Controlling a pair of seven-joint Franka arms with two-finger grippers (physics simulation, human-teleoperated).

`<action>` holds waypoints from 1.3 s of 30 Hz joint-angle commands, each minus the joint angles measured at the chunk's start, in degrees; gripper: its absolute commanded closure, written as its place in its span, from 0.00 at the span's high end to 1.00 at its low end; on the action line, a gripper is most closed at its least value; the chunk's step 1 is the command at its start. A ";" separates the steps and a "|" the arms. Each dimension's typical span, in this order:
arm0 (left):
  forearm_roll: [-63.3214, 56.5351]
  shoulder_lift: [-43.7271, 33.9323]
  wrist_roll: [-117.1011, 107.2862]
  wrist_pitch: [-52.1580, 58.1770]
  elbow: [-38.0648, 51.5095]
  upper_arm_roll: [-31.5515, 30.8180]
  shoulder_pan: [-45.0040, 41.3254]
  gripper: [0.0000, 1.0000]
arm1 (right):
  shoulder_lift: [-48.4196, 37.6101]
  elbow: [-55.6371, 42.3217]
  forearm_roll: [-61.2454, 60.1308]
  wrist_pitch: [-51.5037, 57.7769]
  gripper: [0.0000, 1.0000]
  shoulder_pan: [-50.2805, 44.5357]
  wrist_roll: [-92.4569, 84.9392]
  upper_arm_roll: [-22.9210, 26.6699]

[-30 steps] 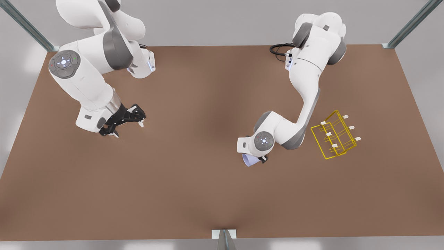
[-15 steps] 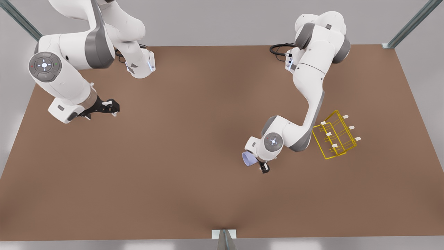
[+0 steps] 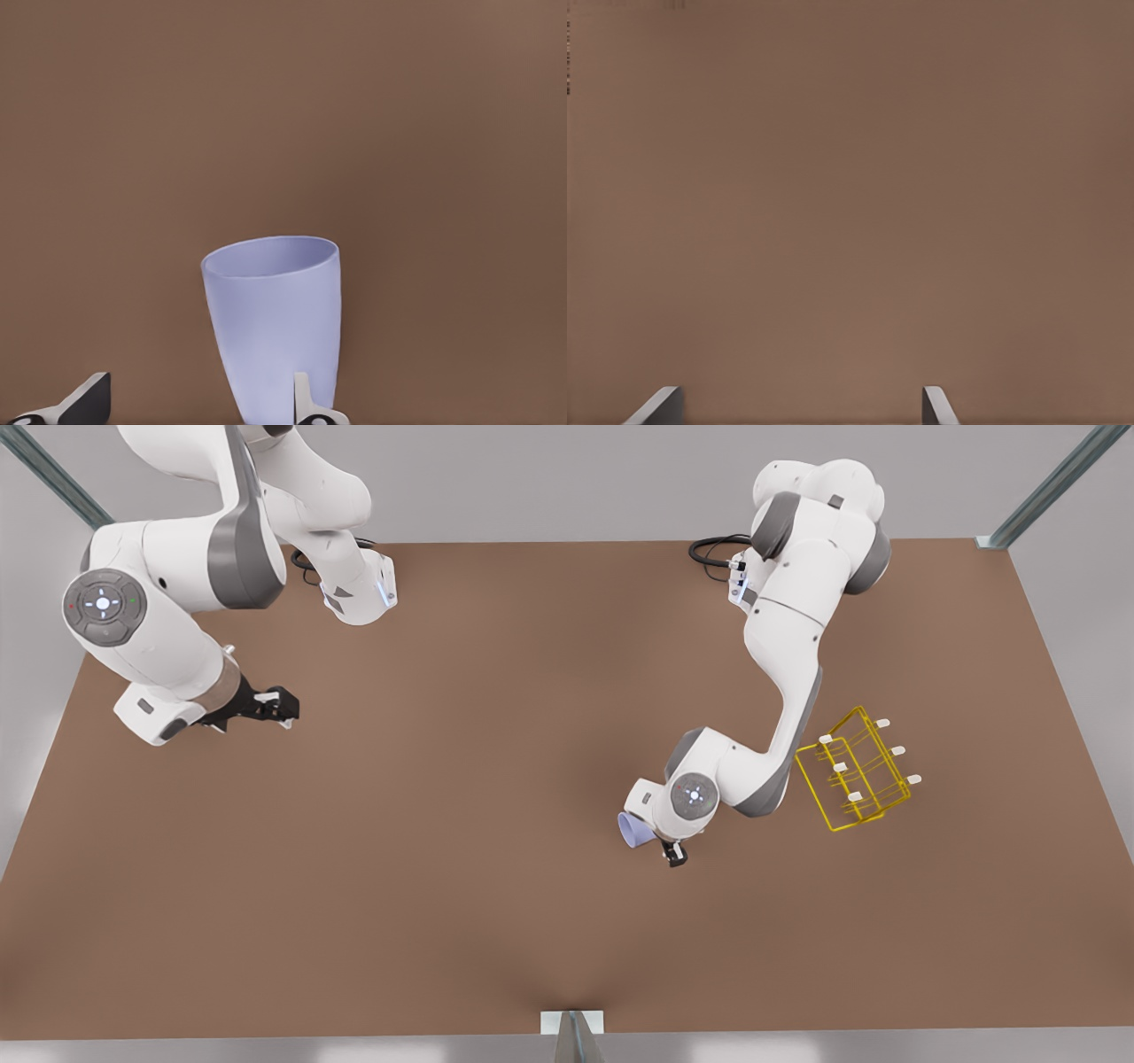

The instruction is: Place the cup on the cup holder

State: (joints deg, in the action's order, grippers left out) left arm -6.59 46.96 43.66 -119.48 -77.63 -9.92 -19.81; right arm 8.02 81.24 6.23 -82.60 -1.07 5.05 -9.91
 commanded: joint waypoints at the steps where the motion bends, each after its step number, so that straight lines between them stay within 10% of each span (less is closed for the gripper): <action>1: 0.00 0.41 -5.60 -0.05 0.03 -0.01 0.03 1.00 | -0.02 -0.21 -0.08 -0.28 1.00 0.10 2.42 -0.02; 39: 5.97 2.96 -4.90 -0.49 -0.85 -0.10 0.03 1.00 | 0.07 -0.21 0.01 -0.19 1.00 0.10 2.51 -0.02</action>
State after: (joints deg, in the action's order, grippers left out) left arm -1.47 49.74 39.11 -119.10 -78.51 -10.06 -19.73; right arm 8.07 81.06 6.32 -82.81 -0.95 7.29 -9.93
